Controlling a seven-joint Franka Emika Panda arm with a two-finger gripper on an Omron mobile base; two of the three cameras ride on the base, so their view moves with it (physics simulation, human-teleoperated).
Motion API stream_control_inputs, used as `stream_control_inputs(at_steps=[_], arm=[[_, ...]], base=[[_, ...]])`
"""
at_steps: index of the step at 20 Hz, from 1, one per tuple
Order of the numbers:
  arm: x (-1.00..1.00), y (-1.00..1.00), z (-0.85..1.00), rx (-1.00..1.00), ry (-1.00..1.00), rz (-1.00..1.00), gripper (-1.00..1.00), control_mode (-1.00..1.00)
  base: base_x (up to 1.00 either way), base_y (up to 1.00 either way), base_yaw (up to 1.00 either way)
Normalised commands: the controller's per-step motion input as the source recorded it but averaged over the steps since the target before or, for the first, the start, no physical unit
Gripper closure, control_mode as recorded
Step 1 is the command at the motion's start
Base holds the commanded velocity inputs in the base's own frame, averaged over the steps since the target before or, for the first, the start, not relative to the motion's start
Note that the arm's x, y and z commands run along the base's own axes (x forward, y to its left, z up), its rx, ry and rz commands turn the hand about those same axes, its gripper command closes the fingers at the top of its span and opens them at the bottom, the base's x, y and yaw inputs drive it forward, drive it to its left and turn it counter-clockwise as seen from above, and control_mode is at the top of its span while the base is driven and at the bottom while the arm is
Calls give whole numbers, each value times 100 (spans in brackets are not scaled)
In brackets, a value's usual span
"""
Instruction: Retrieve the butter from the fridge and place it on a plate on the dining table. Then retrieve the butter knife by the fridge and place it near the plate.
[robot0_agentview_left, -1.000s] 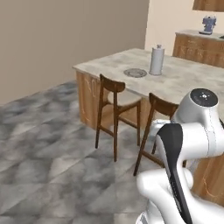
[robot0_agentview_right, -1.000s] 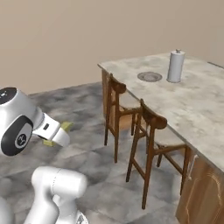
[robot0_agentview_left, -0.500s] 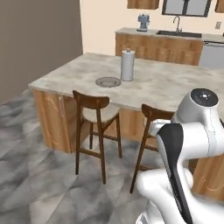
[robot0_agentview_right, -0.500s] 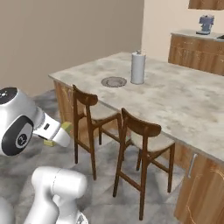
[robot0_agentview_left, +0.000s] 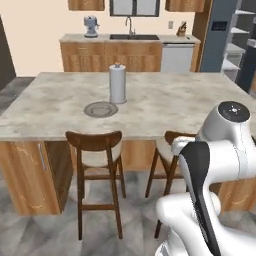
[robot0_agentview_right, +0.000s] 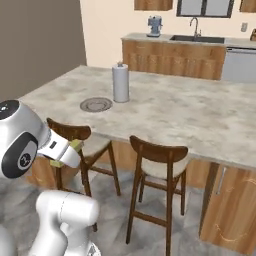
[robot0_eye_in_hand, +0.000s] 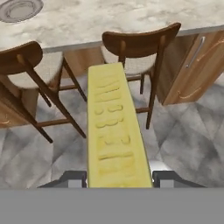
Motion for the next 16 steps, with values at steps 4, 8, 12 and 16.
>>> stream_control_inputs(at_steps=[4, 8, 12, 16], arm=[[0, 0, 0, 0, 0, 0, 100, 100], [0, 0, 0, 0, 0, 0, 100, 100], [0, 0, 0, 0, 0, 0, 100, 100], [0, 0, 0, 0, 0, 0, 100, 100]], base=[[84, 99, -67], [81, 99, -66], [68, 100, -50], [27, 92, -8]])
